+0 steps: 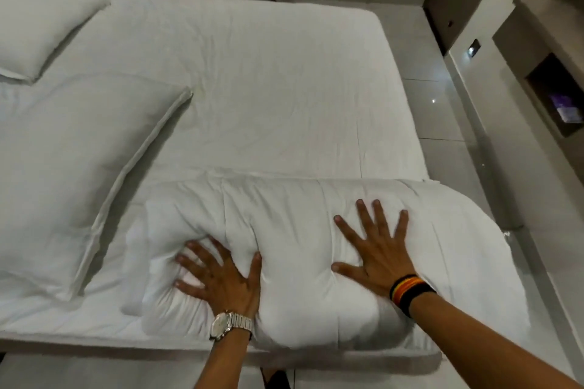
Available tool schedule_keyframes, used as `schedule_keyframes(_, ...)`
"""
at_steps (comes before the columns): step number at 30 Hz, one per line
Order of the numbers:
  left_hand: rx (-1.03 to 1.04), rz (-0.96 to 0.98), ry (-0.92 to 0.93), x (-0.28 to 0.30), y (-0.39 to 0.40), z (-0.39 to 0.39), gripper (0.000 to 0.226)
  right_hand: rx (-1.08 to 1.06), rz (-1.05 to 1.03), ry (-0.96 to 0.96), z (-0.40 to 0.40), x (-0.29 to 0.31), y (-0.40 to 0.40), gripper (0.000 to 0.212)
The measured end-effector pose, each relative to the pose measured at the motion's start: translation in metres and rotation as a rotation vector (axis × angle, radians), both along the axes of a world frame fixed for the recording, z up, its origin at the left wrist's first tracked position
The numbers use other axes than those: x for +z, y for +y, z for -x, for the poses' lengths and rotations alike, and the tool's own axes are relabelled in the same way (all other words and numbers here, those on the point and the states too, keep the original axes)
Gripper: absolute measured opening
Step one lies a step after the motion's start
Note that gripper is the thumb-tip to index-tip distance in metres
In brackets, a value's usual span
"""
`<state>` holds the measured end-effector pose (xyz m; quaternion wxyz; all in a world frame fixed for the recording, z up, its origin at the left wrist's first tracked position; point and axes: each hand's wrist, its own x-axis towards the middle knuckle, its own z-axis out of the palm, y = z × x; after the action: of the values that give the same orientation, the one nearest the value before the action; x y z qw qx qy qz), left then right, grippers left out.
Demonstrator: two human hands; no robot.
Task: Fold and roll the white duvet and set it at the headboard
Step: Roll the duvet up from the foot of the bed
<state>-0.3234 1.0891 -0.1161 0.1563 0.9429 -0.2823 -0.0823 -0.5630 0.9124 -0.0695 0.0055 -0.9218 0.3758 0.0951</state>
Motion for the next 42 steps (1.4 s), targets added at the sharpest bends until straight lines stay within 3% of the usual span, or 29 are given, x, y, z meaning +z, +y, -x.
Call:
schedule_keyframes(5,-0.198,-0.016,-0.116,-0.028,-0.102,-0.039,0.093,-0.271,0.003,-0.029,-0.03,-0.041,-0.084,0.096)
schedule_keyframes(8,-0.187,-0.037,-0.117,-0.051,-0.138,-0.056,0.093,-0.332,-0.064,-0.007,-0.047,-0.081,-0.119,0.089)
schedule_keyframes(12,-0.148,-0.078,-0.063,-0.066,-0.131,-0.06,0.097,-0.332,-0.113,0.008,-0.06,-0.108,-0.125,0.089)
schedule_keyframes(20,0.134,-0.118,-0.183,-0.006,-0.068,-0.058,0.104,-0.229,-0.147,-0.077,-0.034,-0.099,-0.101,0.095)
schedule_keyframes(24,0.283,-0.374,0.094,-0.021,-0.056,-0.053,0.095,-0.183,-0.257,-0.089,-0.028,-0.091,-0.099,0.097)
schedule_keyframes(26,0.351,-0.383,0.208,-0.012,-0.063,-0.049,0.093,-0.145,-0.316,-0.069,-0.022,-0.078,-0.098,0.1)
schedule_keyframes(29,0.518,-0.181,0.27,0.01,-0.068,-0.008,0.083,-0.064,-0.382,-0.101,-0.026,-0.053,-0.117,0.109)
schedule_keyframes(33,0.846,0.198,0.412,0.01,-0.068,0.115,0.078,0.285,-0.298,-0.26,-0.059,-0.035,-0.177,0.115)
schedule_keyframes(37,1.113,0.597,0.56,0.017,-0.077,0.186,0.09,0.475,-0.707,-0.025,-0.129,-0.019,-0.229,0.124)
schedule_keyframes(42,1.236,0.801,0.529,-0.003,-0.072,0.197,0.106,0.409,-0.969,0.093,-0.19,-0.041,-0.236,0.127)
